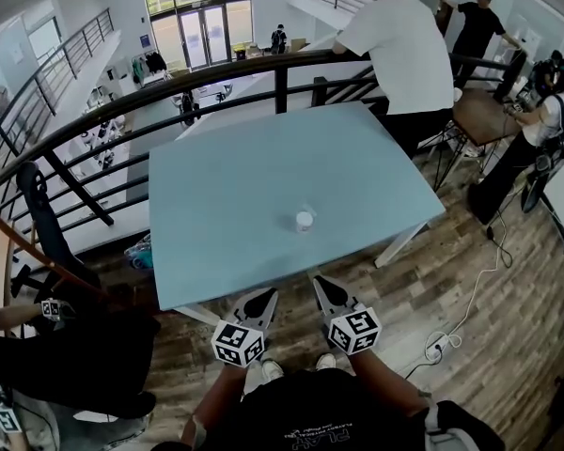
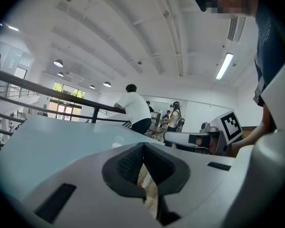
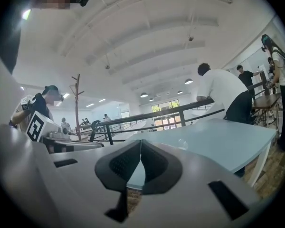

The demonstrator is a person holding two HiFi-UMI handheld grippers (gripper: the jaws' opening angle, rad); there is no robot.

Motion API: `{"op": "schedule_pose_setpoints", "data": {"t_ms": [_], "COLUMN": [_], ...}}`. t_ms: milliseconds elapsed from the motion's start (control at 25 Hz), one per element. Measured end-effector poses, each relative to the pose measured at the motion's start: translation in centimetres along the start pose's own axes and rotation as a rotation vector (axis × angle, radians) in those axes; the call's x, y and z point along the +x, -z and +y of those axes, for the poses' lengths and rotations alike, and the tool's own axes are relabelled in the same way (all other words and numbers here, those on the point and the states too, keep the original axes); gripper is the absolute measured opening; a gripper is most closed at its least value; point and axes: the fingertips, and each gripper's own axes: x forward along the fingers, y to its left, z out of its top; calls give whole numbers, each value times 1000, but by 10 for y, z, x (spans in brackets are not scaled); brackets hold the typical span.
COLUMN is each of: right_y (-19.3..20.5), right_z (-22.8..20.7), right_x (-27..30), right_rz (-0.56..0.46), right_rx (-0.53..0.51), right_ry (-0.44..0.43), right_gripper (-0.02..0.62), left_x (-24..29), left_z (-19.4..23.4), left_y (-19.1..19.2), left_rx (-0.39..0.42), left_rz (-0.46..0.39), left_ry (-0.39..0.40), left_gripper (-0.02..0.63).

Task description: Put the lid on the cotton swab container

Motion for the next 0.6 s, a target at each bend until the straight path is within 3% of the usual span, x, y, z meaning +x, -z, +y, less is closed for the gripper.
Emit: {"op": "schedule_pose_setpoints", "data": {"t_ms": [280, 600], "right_y": [-3, -8], "right_z": [19, 12], "right_x": [6, 23], "right_rz": [-27, -28], "right_rx": [1, -18], "right_ry": [18, 30], "right_gripper": [18, 18], "left_x": [-15, -3], "left_z": [6, 18], "left_y": [4, 1], "left_rx": [2, 16], "left_rz": [10, 9], "left_ry": [48, 60], "left_gripper": [12, 12]}}
